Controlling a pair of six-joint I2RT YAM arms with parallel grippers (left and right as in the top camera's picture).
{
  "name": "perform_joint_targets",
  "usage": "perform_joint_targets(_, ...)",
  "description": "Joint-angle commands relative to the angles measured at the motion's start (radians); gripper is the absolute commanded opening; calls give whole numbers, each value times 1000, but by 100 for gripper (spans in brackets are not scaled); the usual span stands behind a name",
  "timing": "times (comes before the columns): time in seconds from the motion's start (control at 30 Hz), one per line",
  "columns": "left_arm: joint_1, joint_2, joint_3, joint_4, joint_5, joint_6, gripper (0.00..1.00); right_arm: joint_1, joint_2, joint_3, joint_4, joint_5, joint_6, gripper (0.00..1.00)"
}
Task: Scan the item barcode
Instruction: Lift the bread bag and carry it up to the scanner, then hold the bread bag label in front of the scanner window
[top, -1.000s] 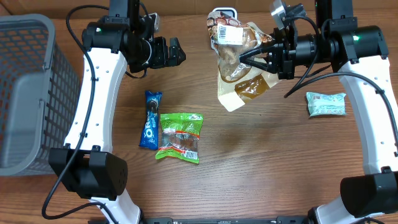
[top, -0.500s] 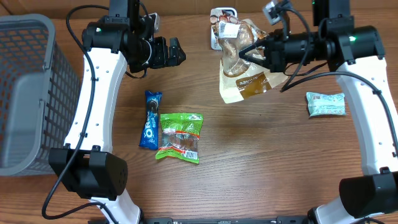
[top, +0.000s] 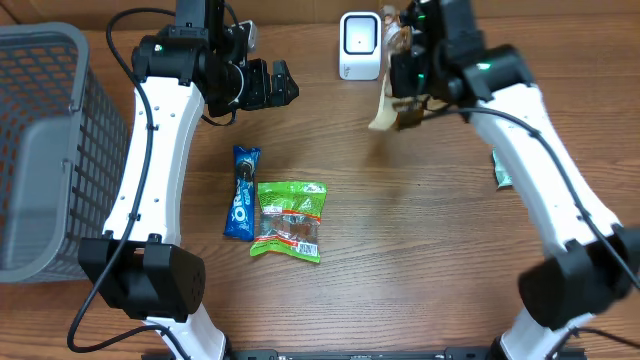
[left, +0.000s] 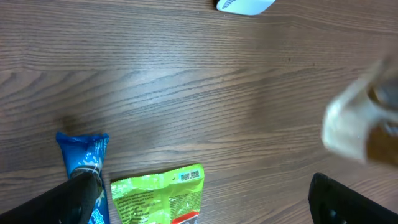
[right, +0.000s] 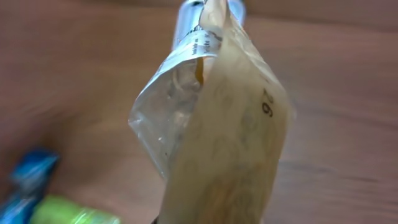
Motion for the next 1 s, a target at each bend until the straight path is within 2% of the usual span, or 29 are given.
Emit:
perform_joint_targets(0.0, -5, 2, 19, 1, -4, 8, 100, 35, 80, 22, 89, 357, 39, 4)
perform_joint_targets(0.07, -5, 2, 19, 1, -4, 8, 100, 45, 118, 22, 154, 455, 32, 4)
perform_joint_targets(0.2, -5, 2, 19, 1, -4, 8, 100, 64, 198, 22, 321, 592, -115, 4)
perform_joint_targets(0.23, -5, 2, 19, 1, -4, 8, 100, 71, 233, 22, 399, 631, -208, 4)
perform_joint_targets(0.37, -5, 2, 19, 1, -4, 8, 100, 75, 299, 21, 548, 651, -418, 4)
perform_joint_targets(0.57, -5, 2, 19, 1, -4, 8, 100, 76, 408, 21, 689, 650, -841, 4)
perform_joint_targets(0.67, -5, 2, 19, 1, -4, 8, 100, 76, 425, 21, 716, 650, -926, 4)
perform_joint_targets(0.87, -5, 2, 19, 1, -4, 8, 100, 81, 428, 21, 795, 586, -935, 4)
perform_joint_targets(0.97, -5, 2, 19, 1, -4, 8, 100, 92, 428, 20, 786, 549, -1043, 4)
